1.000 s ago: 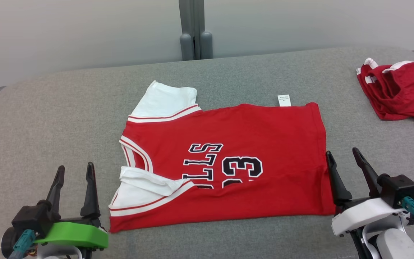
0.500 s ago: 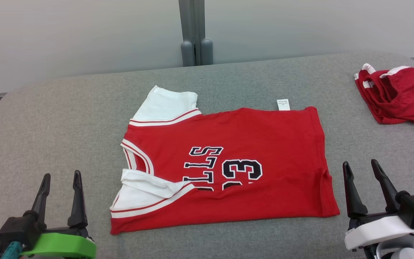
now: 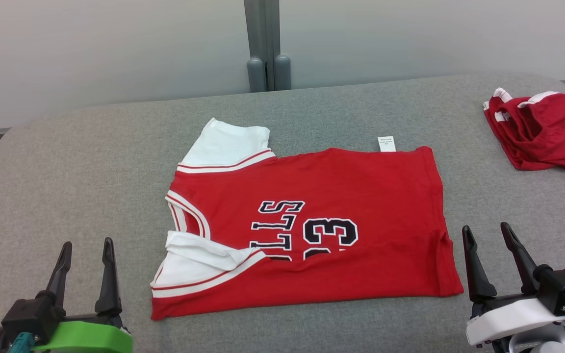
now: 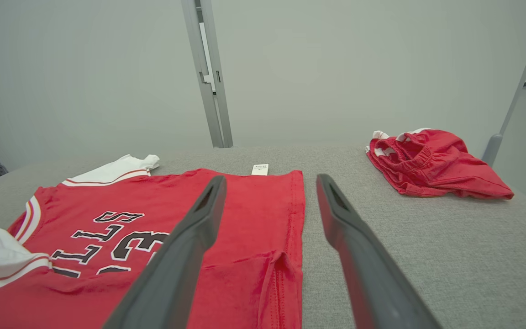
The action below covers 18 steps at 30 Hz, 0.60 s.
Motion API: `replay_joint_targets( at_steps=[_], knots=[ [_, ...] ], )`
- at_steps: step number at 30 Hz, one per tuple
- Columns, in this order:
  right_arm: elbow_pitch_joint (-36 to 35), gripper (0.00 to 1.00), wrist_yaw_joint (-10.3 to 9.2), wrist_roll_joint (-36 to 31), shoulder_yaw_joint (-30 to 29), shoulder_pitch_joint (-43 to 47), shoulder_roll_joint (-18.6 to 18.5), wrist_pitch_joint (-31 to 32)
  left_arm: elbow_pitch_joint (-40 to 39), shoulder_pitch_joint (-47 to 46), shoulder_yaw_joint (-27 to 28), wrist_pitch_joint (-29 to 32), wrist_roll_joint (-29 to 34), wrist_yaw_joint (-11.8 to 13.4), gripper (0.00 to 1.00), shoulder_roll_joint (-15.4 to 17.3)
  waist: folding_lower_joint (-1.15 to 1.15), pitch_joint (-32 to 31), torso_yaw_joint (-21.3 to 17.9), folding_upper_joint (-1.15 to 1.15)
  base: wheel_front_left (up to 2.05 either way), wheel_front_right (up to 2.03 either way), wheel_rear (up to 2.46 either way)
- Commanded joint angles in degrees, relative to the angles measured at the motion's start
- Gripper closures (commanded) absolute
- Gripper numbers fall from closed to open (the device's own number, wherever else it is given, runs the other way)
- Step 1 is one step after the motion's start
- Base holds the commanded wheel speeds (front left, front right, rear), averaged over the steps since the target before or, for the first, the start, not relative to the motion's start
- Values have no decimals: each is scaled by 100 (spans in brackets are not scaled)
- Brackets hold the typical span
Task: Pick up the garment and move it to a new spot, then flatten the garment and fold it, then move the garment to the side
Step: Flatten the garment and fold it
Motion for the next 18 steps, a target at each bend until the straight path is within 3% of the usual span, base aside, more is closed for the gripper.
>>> replay_joint_targets(
  at_steps=[1, 18],
  knots=[
    [20, 0, -4, -42, -4, 55, -12, -26, 9, 60, 21, -15, 21, -28, 0, -17, 0, 2, -1, 0, 0, 0, 0],
    [126, 0, -4, -62, -4, -63, 31, -25, 151, -79, -37, -15, 67, -42, 0, 67, 0, -38, 0, 0, 0, 0, 0]
  ],
)
